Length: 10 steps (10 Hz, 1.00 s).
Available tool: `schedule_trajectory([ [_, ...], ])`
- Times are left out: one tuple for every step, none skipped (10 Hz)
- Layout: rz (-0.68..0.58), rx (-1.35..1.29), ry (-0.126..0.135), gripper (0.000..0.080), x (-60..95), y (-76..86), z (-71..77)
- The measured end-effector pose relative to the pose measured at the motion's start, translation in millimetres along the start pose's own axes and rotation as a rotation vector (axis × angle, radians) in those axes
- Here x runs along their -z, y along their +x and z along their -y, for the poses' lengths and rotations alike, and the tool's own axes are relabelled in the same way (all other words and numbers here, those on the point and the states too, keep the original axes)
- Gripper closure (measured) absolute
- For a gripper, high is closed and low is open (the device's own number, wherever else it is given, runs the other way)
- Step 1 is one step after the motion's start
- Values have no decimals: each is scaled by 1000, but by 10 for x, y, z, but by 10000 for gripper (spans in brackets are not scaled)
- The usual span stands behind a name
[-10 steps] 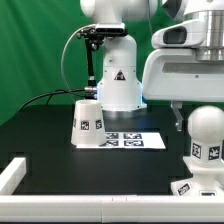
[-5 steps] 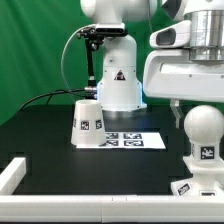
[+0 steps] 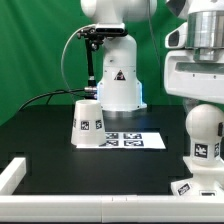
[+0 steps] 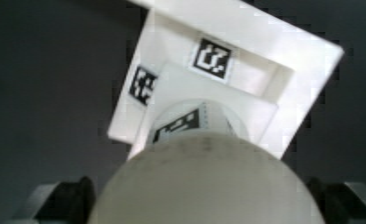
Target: Assemble lamp
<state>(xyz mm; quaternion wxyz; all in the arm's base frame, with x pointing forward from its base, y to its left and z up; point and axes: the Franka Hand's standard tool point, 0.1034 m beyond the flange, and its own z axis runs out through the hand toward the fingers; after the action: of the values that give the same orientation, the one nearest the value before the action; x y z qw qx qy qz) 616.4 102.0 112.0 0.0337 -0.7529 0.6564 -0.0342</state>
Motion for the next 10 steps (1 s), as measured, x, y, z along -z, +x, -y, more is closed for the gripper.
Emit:
schedule_trajectory([
  [28, -148, 6, 223, 4, -19, 10],
  [44, -218, 9, 223, 7, -26, 17],
  [45, -222, 9, 223, 7, -26, 17],
  [44, -201, 9, 223, 6, -26, 16],
  [42, -134, 7, 150, 0, -28, 9],
  [40, 33, -13, 115, -20, -48, -35],
  [41, 228, -16, 104, -25, -56, -45],
  [44, 394, -13, 104, -27, -56, -48],
  [46, 523, -11, 101, -30, -58, -57],
  [45, 568, -9, 101, -30, -53, -55],
])
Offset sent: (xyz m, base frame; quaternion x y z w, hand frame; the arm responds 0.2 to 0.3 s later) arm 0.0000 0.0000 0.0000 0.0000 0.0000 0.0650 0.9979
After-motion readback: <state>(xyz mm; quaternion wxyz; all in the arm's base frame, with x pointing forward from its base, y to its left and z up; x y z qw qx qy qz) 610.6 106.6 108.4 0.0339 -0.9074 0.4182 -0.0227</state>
